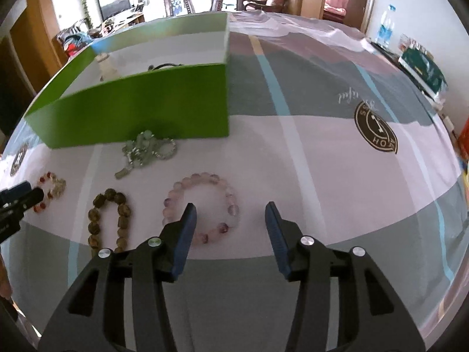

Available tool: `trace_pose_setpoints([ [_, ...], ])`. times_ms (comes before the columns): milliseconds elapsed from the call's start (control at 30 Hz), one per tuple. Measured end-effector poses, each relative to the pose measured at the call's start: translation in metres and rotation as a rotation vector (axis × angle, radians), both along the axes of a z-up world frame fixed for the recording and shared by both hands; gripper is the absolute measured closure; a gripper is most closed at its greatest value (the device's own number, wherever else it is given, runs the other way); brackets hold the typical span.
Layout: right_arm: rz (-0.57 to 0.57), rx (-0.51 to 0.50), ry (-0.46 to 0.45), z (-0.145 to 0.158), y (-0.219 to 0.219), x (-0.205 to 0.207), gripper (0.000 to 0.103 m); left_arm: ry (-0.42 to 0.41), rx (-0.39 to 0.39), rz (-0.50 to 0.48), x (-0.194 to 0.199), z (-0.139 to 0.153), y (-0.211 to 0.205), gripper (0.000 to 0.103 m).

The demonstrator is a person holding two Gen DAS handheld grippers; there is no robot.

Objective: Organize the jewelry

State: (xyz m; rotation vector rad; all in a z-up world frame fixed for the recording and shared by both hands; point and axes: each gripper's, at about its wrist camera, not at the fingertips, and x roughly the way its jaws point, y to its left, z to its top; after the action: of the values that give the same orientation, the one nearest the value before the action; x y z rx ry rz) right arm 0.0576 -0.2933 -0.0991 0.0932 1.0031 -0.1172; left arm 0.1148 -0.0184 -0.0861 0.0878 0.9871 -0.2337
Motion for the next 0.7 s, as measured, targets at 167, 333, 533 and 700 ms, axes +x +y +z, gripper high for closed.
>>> trace_pose_setpoints([
  [167,0.079,0.02,0.01,0.001,0.017,-0.008,0.054,0.0,-0.004,-0.005,0.0,0.0,0.0,0.049],
  [333,0.13,0.03,0.002,0.006,0.03,-0.012,0.054,-0.009,-0.007,0.002,-0.001,0.002,0.0,0.049],
  [533,0.084,-0.003,0.007,0.005,0.027,-0.005,0.054,-0.006,0.009,0.015,0.0,-0.001,0.0,0.049],
  [700,0.076,-0.002,0.008,0.002,0.026,-0.005,0.054,-0.01,0.023,0.012,-0.002,-0.002,-0.004,0.045],
])
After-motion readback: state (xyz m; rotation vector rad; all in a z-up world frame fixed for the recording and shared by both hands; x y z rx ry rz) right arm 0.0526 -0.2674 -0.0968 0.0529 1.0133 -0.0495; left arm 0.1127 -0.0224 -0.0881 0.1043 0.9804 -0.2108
